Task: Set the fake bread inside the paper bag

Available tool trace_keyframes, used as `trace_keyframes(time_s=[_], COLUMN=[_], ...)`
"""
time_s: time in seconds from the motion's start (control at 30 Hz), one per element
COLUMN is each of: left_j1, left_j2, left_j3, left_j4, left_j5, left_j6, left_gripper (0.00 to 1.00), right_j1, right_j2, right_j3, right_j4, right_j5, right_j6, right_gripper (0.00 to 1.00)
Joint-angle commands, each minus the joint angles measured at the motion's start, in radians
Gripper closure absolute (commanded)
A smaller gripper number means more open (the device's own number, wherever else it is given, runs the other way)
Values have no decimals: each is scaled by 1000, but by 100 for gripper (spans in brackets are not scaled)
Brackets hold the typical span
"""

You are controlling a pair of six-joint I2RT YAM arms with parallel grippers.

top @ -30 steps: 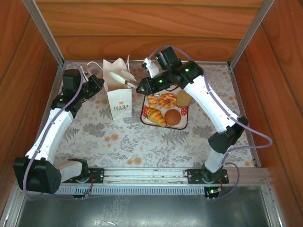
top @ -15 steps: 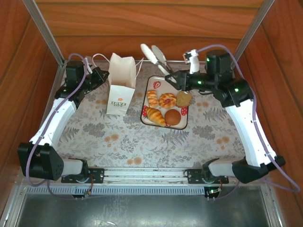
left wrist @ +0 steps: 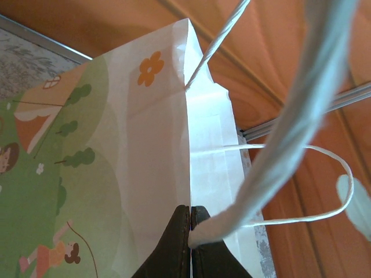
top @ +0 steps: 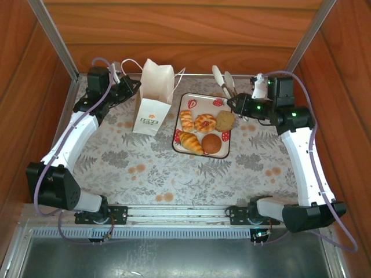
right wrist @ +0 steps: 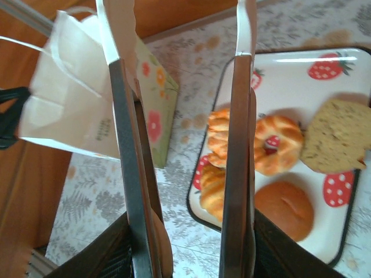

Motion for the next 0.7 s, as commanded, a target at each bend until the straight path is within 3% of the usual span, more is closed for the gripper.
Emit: trace_keyframes(time_s=[0.0,0.4,0.47,0.53,0.67], left_j1=[-20,-57,-57,-53,-32], left_j2=[16,77,80,79,60], left_j3=[46,38,27,22,48], left_j4=[67,93,93,89,8], left_j5=[26,30,21,15,-5], left_j6=[-11,-51,-53,-47,5], left_gripper=[99,99,92,78,65], right_j1=[-39,-87,-87,-87,-85], right_j2=[-10,39,45,55,95], right_j3=[-37,-164,-170,-164,-113], right_j4=[10,29,29,16,-66], right_j5=[9,13,8,6,36], right_j6=[-9,-42,-47,-62,-117], right_gripper=[54,55,55,55,54])
